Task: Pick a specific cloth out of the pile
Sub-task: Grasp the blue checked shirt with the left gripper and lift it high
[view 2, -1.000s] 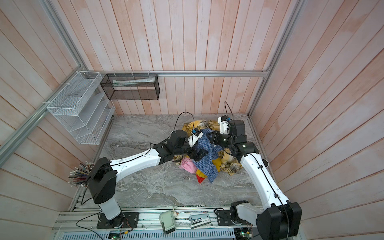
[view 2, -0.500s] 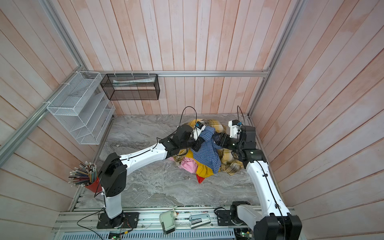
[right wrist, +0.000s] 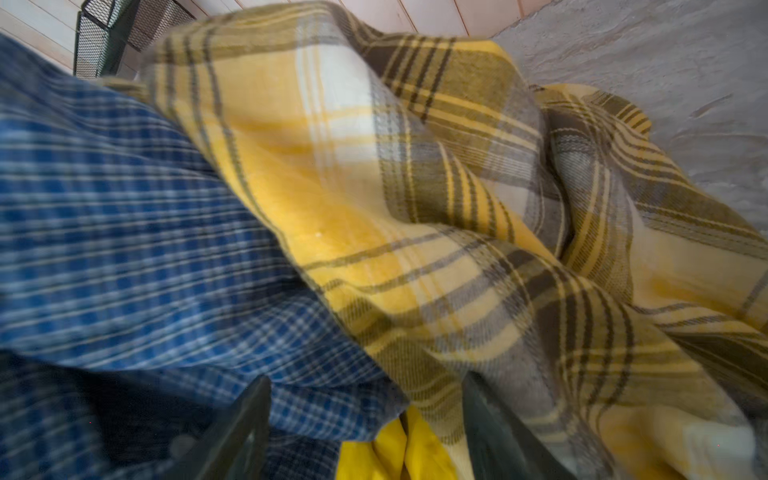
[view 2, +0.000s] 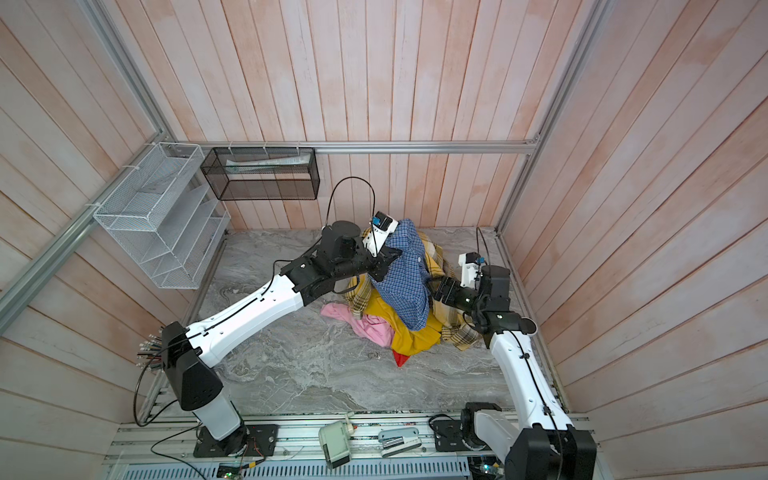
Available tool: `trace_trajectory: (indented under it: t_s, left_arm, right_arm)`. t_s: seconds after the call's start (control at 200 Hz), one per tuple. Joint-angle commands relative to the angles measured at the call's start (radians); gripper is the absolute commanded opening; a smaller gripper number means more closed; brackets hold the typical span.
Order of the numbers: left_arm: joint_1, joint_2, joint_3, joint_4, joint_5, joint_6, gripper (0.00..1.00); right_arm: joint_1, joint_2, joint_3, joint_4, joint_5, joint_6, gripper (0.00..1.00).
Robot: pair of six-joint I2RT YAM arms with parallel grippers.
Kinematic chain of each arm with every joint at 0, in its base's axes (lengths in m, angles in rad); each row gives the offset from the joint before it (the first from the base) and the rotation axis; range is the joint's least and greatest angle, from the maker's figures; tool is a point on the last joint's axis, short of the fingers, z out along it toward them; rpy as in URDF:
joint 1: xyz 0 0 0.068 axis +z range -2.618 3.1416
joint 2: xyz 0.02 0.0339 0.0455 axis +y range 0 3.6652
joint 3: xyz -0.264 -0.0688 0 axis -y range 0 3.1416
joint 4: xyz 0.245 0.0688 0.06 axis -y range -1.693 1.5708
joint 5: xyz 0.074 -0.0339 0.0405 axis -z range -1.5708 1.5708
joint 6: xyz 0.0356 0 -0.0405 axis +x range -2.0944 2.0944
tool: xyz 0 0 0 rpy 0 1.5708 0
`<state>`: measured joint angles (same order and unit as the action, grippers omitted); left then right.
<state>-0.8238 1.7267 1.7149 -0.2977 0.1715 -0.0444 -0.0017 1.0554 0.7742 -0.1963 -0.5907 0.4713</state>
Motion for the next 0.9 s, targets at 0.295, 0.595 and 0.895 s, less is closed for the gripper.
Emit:
trace_trajectory:
  t_s: [0.295, 0.595, 0.895]
  left_arm:
    - [0.004, -0.085, 0.142, -0.045, 0.057, 0.008, 0.0]
    - [0.022, -0.048, 0.354, -0.151, 0.145, -0.022, 0.0]
    - [0.064, -0.082, 0.424, -0.152, 0.193, -0.09, 0.0]
  right_arm:
    - [-0.004, 0.055, -0.108, 0.197, -0.019, 0.05, 0.67]
    - [-0.004, 0.113, -0.168, 0.272, -0.014, 0.064, 0.65]
    - [-0.005, 0.16, -0.213, 0.296, 0.018, 0.059, 0.62]
